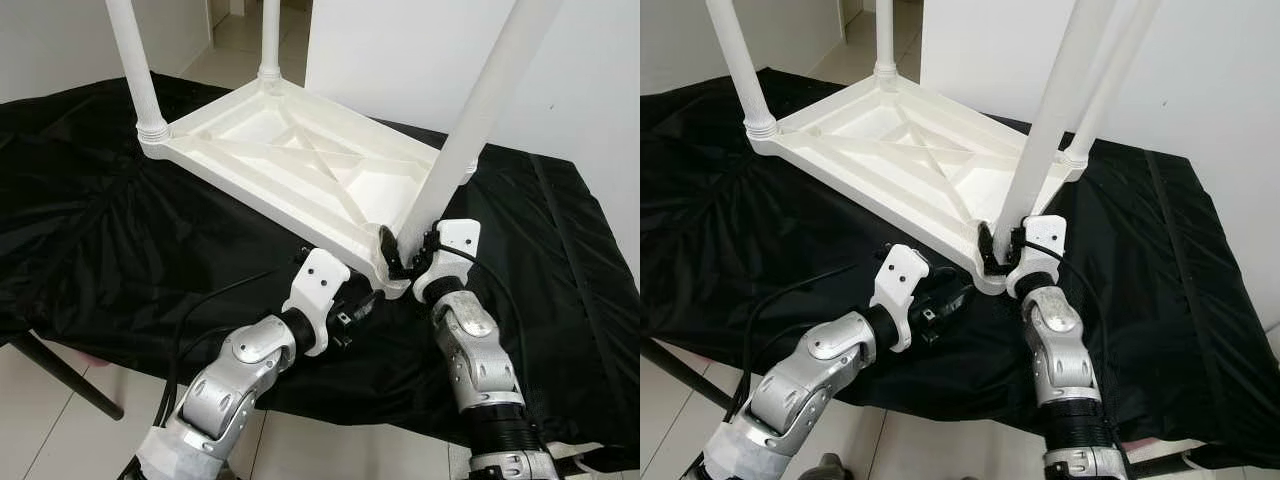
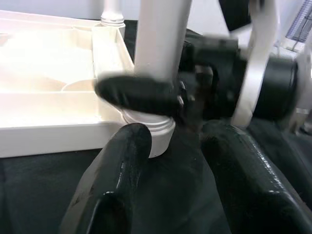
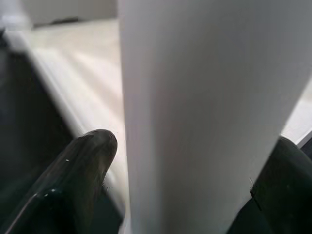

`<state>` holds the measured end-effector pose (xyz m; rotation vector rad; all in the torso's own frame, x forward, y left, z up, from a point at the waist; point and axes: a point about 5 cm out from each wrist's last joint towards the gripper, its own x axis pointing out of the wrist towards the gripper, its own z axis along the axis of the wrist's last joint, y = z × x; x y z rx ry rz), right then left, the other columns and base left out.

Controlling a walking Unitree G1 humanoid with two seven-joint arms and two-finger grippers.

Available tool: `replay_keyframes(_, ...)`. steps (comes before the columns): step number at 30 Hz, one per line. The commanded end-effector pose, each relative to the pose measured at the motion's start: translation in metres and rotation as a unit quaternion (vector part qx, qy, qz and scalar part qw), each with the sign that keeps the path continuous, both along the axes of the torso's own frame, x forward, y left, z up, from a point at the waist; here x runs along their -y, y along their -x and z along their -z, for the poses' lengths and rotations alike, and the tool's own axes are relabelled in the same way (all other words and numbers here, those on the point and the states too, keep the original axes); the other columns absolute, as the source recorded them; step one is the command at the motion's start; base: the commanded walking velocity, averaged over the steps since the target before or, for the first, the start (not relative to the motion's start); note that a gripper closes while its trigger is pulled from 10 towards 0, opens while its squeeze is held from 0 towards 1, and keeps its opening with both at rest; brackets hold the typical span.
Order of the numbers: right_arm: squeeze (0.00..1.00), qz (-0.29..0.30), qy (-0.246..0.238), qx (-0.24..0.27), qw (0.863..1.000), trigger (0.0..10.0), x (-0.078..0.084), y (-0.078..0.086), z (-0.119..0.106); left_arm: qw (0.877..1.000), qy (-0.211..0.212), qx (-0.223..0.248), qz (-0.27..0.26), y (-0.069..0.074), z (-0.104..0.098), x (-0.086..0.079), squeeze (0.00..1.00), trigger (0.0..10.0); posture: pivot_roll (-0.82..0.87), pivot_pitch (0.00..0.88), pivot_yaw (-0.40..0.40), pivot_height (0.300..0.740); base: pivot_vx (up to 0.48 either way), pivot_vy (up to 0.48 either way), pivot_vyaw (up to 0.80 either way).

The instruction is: Building children table

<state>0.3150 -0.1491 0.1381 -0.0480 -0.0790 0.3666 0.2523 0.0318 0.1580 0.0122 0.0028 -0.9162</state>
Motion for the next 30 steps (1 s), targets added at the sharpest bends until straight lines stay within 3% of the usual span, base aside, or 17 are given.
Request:
replay_keyframes(1,0.00,-0.024,0.008,-0.005,1.000,10.0,0.002,0.001,0.005,1.000,-0.001,-0.002,0.008,0.001,0.003,0.002,0.00,10.0,0.16,0.025,-0.117,0.740,0.000,0.000,0.00)
replay_keyframes(6,0.00,-0.104,0.036,-0.005,0.994,10.0,0.005,-0.006,0.004,1.000,-0.001,0.000,0.008,-0.001,0.001,0.001,0.00,10.0,0.16,0.026,-0.109,0.740,0.000,0.000,0.00)
replay_keyframes(10,0.00,-0.135,0.046,0.001,0.990,10.0,0.005,-0.012,0.001,1.000,-0.001,0.001,0.007,-0.001,0.001,0.000,0.00,10.0,0.16,0.030,-0.107,0.740,0.000,0.000,0.00)
replay_keyframes(11,0.00,-0.148,0.053,0.001,0.988,7.5,0.006,-0.019,-0.001,1.000,-0.002,0.002,0.004,-0.002,0.000,0.000,0.00,10.0,0.17,0.033,-0.107,0.740,0.000,0.000,0.00)
replay_keyframes(13,0.00,-0.152,0.056,0.000,0.987,7.5,0.006,-0.021,0.000,1.000,-0.002,0.002,0.003,-0.002,0.000,-0.001,0.00,10.0,0.17,0.033,-0.107,0.740,0.000,0.000,0.00)
replay_keyframes(14,0.00,-0.155,0.059,-0.001,0.986,4.4,0.007,-0.023,0.000,1.000,-0.001,0.002,0.002,-0.002,0.000,-0.001,0.00,10.0,0.17,0.036,-0.108,0.740,0.000,0.000,0.00)
replay_keyframes(15,0.00,-0.159,0.066,-0.002,0.985,0.0,0.007,-0.024,0.001,1.000,-0.001,0.002,0.001,-0.002,0.000,-0.001,0.00,10.0,0.18,0.040,-0.110,0.740,0.000,0.000,0.00)
replay_keyframes(24,0.00,-0.171,0.068,-0.020,0.983,0.0,0.011,-0.025,0.008,1.000,-0.001,0.001,-0.006,-0.001,0.000,-0.004,0.00,10.0,0.19,0.050,-0.115,0.740,0.000,0.000,0.00)
replay_keyframes(30,0.00,-0.146,0.042,-0.026,0.988,0.0,0.017,-0.022,0.014,1.000,0.001,-0.002,-0.008,0.002,0.001,-0.004,0.00,10.0,0.18,0.062,-0.113,0.740,0.000,0.000,0.00)
